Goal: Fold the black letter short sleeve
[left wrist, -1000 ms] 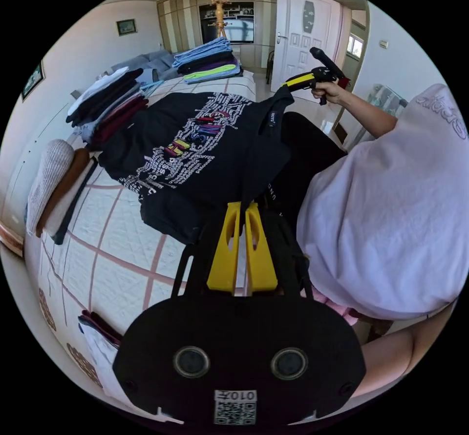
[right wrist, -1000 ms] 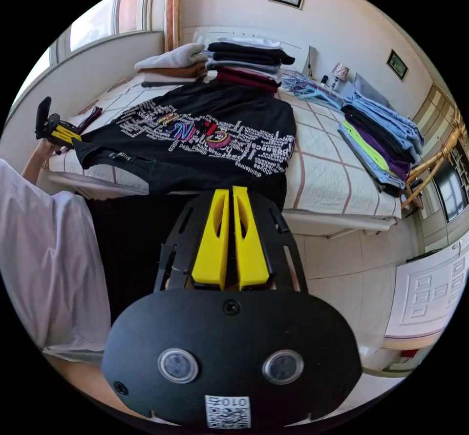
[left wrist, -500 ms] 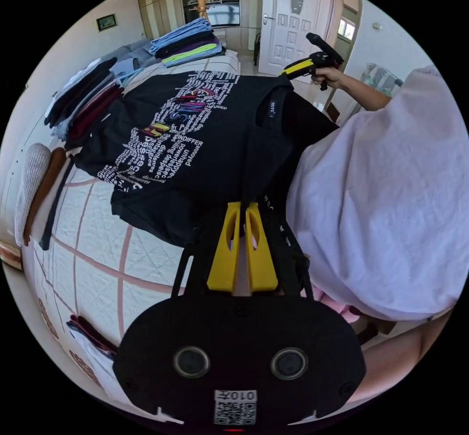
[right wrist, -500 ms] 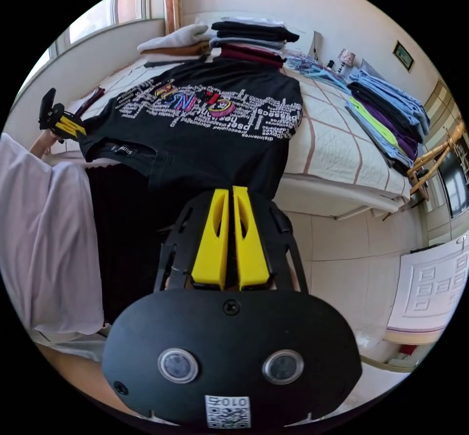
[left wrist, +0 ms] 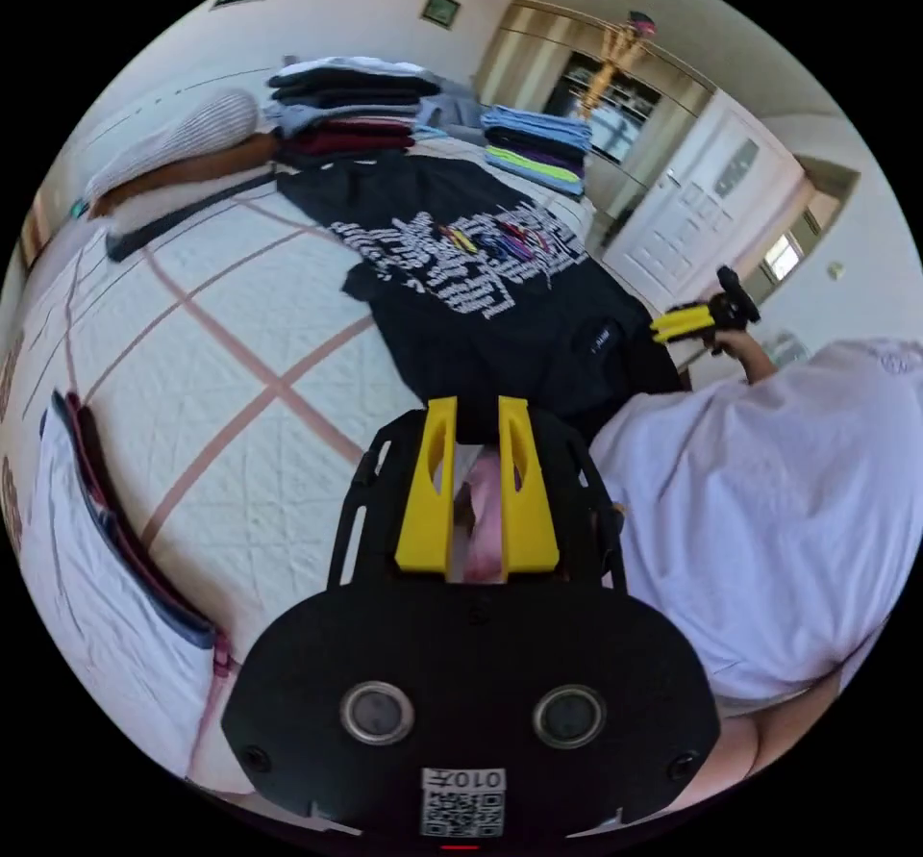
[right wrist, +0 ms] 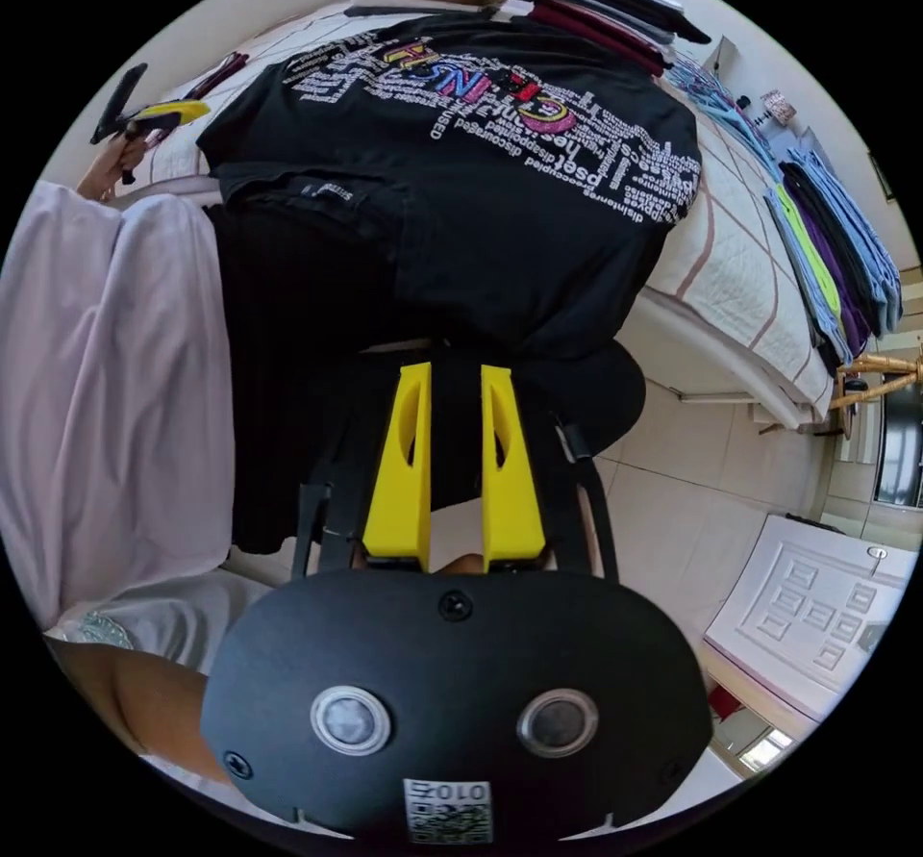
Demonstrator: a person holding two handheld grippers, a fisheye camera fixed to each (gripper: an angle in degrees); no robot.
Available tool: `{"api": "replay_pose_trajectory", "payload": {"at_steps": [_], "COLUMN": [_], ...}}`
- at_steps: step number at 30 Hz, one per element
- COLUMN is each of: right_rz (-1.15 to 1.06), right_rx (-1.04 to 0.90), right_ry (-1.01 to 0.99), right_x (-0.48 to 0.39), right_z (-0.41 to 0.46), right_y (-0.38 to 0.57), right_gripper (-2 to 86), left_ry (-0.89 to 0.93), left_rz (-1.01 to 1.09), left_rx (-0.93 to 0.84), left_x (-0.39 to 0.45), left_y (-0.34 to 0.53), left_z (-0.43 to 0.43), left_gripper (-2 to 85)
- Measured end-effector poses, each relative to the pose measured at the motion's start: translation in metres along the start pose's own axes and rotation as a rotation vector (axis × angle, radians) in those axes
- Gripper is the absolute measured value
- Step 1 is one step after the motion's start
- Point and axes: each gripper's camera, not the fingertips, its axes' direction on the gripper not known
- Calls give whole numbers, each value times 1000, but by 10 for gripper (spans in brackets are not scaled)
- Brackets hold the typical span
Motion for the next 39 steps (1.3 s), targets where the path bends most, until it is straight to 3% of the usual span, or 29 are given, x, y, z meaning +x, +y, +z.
{"api": "replay_pose_trajectory", "payload": {"at_steps": [6, 12, 20, 23, 27, 29, 31, 34, 39], "right_rz": [6, -5, 1, 7, 14, 12, 6, -18, -69], "right_rx": [227, 350, 434, 441, 464, 493, 512, 512, 502], "right_ry": [84, 115, 74, 70, 66, 55, 43, 41, -42], "right_x": [-28, -29, -31, -31, -28, -26, -23, -24, -27], "right_z": [-57, -77, -76, -75, -77, -82, -85, -89, -76], "right_y": [-5, -16, -7, 1, 6, 5, 0, -7, -15], "right_gripper": [65, 55, 42, 41, 40, 40, 40, 44, 49], "left_ry": [152, 47, -54, -223, -538, -512, -269, -40, -227], "left_rz": [-224, -172, -163, -76, 224, 371, 526, 575, 476], "left_rx": [199, 59, 123, 93, -64, -146, -222, -193, -97], "left_x": [-37, -11, 34, 82, 197, 247, 301, 327, 288], "left_y": [21, -15, -25, -63, -146, -174, -192, -189, -155], "left_z": [-23, 4, -38, -71, -59, -27, 14, 16, -31], "left_gripper": [83, 79, 11, 6, 16, 33, 61, 78, 101]}}
